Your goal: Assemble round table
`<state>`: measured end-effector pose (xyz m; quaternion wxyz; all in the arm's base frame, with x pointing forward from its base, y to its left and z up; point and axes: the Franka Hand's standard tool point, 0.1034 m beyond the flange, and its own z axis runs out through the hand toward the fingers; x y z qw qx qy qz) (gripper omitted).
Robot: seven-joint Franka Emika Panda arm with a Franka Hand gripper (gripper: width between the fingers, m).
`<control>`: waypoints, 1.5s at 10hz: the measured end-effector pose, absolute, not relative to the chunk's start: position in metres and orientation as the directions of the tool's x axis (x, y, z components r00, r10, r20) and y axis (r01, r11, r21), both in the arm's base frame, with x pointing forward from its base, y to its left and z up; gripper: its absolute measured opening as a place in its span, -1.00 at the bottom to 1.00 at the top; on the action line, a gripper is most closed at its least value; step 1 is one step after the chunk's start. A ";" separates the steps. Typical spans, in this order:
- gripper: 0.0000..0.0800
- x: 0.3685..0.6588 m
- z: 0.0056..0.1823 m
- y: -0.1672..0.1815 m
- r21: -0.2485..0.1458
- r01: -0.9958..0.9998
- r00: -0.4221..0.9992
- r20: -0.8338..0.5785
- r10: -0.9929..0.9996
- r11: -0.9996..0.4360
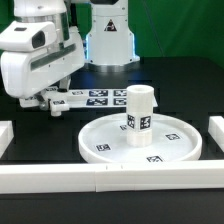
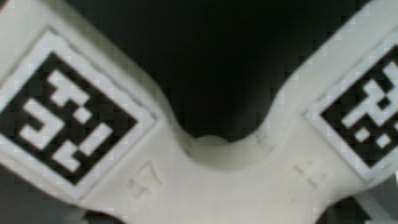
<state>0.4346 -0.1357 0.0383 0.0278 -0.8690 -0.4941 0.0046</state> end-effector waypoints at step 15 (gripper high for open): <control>0.12 0.534 0.125 -0.004 -0.063 0.690 0.724 0.029 0.689 -0.722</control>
Offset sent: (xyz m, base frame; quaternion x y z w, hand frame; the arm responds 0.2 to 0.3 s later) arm 0.0121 0.0387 0.0745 0.0053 -0.0368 0.0479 0.9982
